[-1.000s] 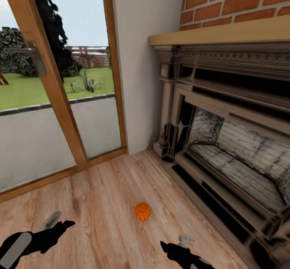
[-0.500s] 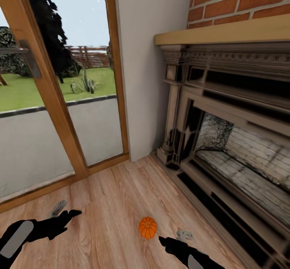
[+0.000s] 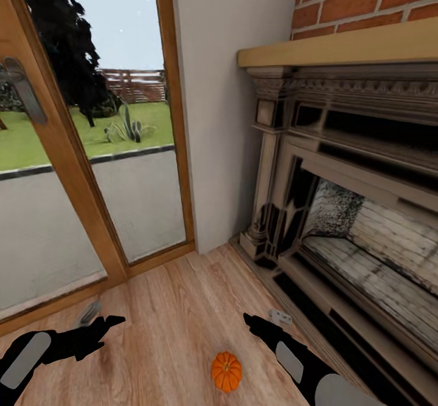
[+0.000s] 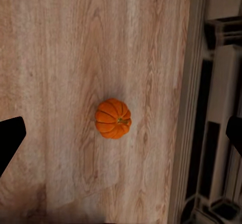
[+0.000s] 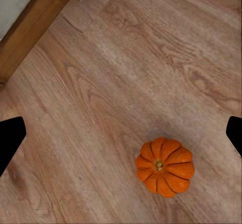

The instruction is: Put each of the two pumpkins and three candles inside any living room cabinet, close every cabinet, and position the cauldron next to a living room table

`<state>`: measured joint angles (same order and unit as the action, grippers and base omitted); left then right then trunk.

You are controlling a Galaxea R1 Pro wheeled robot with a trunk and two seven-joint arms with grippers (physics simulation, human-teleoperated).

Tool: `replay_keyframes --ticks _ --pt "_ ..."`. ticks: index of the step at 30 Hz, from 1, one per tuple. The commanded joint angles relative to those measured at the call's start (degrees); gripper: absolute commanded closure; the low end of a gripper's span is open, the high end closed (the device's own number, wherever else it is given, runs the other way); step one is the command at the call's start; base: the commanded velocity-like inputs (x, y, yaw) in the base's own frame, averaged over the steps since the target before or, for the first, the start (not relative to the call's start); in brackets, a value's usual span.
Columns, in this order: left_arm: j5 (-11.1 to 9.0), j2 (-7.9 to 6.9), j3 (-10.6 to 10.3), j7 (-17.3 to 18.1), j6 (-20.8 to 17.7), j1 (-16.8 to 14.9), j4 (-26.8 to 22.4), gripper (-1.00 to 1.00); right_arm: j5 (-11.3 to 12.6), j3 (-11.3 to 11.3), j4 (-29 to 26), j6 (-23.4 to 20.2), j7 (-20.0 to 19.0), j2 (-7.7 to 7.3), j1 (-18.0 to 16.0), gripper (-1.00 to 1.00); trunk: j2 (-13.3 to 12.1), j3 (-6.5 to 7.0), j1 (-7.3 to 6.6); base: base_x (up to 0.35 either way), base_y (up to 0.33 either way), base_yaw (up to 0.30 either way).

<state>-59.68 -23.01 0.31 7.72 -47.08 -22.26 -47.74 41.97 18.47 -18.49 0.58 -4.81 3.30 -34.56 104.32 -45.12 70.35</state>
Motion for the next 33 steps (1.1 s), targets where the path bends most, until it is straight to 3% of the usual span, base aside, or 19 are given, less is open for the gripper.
replay_keyframes --ticks 1,8,13,18,19,21,22,24,26,30,33 --pt "0.18 -0.01 0.04 0.28 -0.20 -0.03 0.01 -1.00 0.60 0.21 0.03 0.51 -0.06 0.00 -0.05 -1.00 0.02 -0.05 0.02 0.240 0.062 0.000" --pt "-1.51 -0.15 0.07 3.84 -0.29 -0.01 0.01 -1.00 0.84 0.03 0.15 -2.40 -0.26 -0.04 -0.06 -1.00 0.02 -0.05 0.02 0.132 0.048 0.000" --pt "-1.76 -0.41 0.12 6.40 -0.36 -0.01 -0.09 -1.00 1.47 -0.01 -0.08 -7.42 -0.45 0.01 -0.06 -1.00 0.02 -0.05 0.02 0.010 0.004 0.000" --pt "-1.85 -0.45 0.16 8.19 -1.08 -0.01 -0.53 -1.00 1.69 -0.02 -0.14 -9.90 -0.70 -0.05 -0.06 -1.00 2.03 -0.95 1.11 0.001 0.000 0.000" --pt "-1.98 -0.46 0.23 8.49 -2.90 0.00 -1.05 -1.00 1.70 -0.02 -0.14 -10.07 -0.71 -0.14 -0.06 -1.00 2.43 -1.13 1.33 0.000 0.000 0.000" --pt "-2.28 -0.41 1.26 8.76 -6.51 0.00 -1.63 -1.00 1.71 -0.06 -0.14 -10.19 -0.99 -0.36 -0.06 -1.00 3.23 -1.49 1.77 0.000 0.000 0.000" --pt "-2.37 -0.35 2.74 8.83 -7.67 0.01 -1.81 -1.00 1.76 -0.13 -0.14 -10.22 -1.58 -0.44 -0.06 -1.00 3.63 -1.66 1.99 0.000 0.000 0.000" --pt "-2.46 -0.34 4.53 8.87 -8.44 0.02 -1.93 -1.00 1.84 -0.26 -0.10 -10.25 -2.89 -0.52 -0.06 -1.00 4.43 -2.02 2.43 0.000 0.000 0.000" --pt "-2.50 -0.40 5.29 8.91 -8.75 0.02 -1.99 -1.00 2.25 -0.35 -0.06 -10.29 -3.63 -0.55 -0.06 -1.00 5.23 -2.38 2.87 0.000 0.000 0.000" --pt "-2.62 -0.38 5.97 8.97 -9.46 0.02 -2.07 -1.00 5.52 -1.51 0.26 -10.98 -4.44 -0.69 -0.06 -1.00 6.84 -3.10 3.75 0.000 0.000 0.000" --pt "-3.65 -0.41 6.07 8.98 -9.65 0.02 -2.09 -1.00 6.68 -1.85 0.48 -12.62 -4.57 -0.80 -0.06 -1.00 8.04 -3.64 4.41 0.000 0.000 0.000"
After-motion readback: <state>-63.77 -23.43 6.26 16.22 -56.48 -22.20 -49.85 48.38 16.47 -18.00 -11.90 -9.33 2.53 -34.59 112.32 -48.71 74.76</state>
